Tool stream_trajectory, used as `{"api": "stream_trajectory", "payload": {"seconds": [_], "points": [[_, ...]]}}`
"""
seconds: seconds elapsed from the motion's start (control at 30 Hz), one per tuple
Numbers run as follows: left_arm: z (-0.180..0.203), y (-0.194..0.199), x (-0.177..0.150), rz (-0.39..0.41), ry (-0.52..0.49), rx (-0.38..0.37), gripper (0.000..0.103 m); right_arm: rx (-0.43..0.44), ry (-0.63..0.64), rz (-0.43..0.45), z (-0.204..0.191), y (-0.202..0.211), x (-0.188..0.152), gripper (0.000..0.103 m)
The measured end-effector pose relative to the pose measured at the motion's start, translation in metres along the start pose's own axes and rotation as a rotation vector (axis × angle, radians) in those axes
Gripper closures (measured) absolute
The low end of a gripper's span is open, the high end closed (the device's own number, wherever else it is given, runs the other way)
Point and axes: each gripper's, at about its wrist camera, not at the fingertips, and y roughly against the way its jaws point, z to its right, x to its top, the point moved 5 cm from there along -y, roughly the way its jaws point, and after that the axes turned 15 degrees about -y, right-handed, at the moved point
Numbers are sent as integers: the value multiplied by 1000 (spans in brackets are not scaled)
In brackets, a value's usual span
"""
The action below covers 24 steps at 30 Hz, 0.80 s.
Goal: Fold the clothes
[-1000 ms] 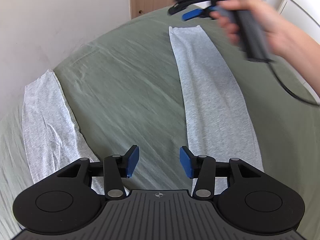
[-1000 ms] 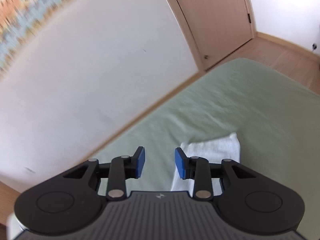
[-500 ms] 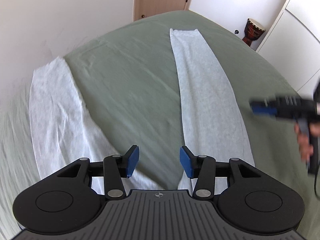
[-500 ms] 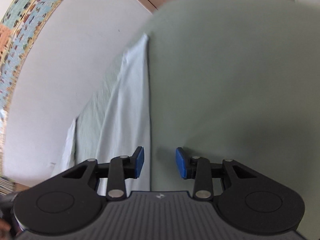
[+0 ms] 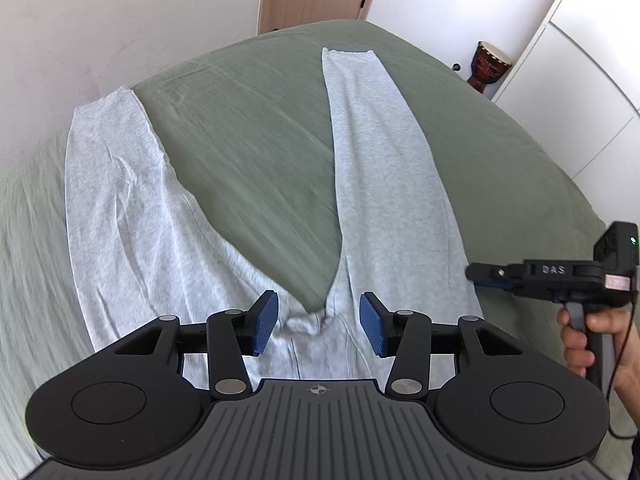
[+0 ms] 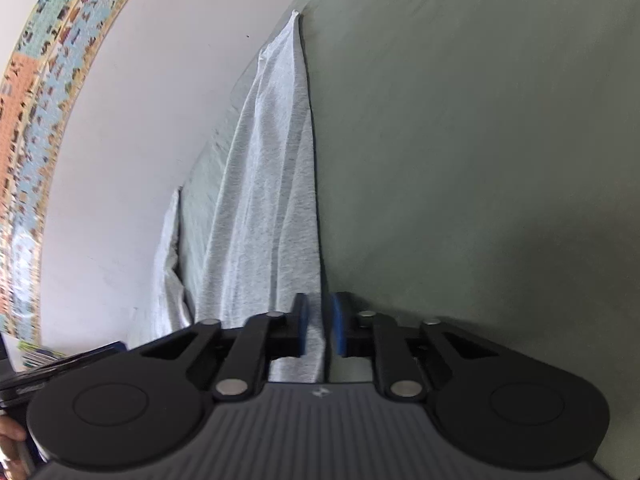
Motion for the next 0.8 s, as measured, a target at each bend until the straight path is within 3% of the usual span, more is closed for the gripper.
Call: {"api": "stream_trajectory", "payload": {"seconds": [0.2,0.3,0.37,0.6,0.7,0.73,0.8], "points": [[-5,6,-22,-12,23,6,59,-87,8,77,0,15,-9,103],[-11,7,-36,-28,34,11,59,-57,-2,38,2,19,-18,99],[-14,7,-44,-37,48,10,59,-53,1,22,1,18,-26,89],[-16,3,-74,-76,72,-4,59,6,-18,-42,-3,0,-48,88],[-17,5,-80,-79,74,-4,59,-5,1,-41,-7,-7,-54,91],[-17,5,-81,-78,75,-3,59,-23,15,-28,-9,-8,-55,103],[-16,6,-83,-77,76,-3,59,-66,21,-7,-10,-6,-57,103]]}}
